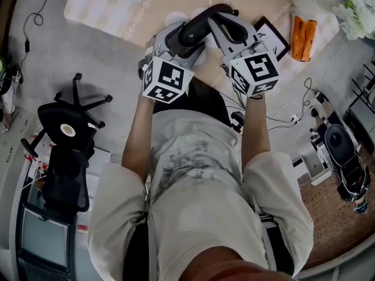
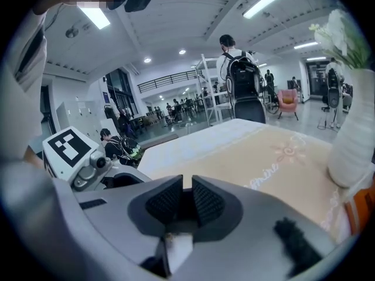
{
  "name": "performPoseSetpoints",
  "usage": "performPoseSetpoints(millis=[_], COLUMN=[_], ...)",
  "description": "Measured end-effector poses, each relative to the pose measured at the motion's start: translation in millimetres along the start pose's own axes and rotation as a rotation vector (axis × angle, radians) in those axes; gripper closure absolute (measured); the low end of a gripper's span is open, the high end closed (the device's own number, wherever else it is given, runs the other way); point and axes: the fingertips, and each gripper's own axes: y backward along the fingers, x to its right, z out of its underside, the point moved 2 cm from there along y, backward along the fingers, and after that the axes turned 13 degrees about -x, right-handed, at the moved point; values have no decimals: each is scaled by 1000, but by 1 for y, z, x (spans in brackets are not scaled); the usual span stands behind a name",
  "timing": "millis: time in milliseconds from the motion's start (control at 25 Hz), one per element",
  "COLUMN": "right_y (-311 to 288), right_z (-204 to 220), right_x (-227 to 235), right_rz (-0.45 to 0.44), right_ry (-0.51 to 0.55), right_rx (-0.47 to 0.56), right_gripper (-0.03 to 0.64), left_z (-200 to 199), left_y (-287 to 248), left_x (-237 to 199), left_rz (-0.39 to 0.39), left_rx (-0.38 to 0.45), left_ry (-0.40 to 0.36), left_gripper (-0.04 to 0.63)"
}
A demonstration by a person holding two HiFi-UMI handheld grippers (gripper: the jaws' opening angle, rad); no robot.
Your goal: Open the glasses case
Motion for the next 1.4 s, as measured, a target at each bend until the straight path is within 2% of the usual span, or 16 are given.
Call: performPoseSetpoints(millis=[240,360,680,800,1240,1400], right_y=[3,6,24,27,19,17], right_z=[1,2,0,-3,-5,-4], right_x=[1,-3,-57,-68,-78,-80], right_rz=[1,12,11,11,65,50], right_ry=[-4,45,449,543,671,666], right_rx=[3,-20,-117,-141,-177,-187], right_gripper=[560,558,551,528,489,489], left_z=[0,-2,-18,-22,-27,-25], left_y=[-4,-1,10,12,14,15], left_x=[1,1,0,1,1,0], left_rz=[-29,-32,-21,-21,-29,-40], left_rx=[-23,-29,-21,-22,-40,-50], left_ry=[-24,-41,-51,-49,-46,-72], left_gripper=[309,318,321,321,321,322])
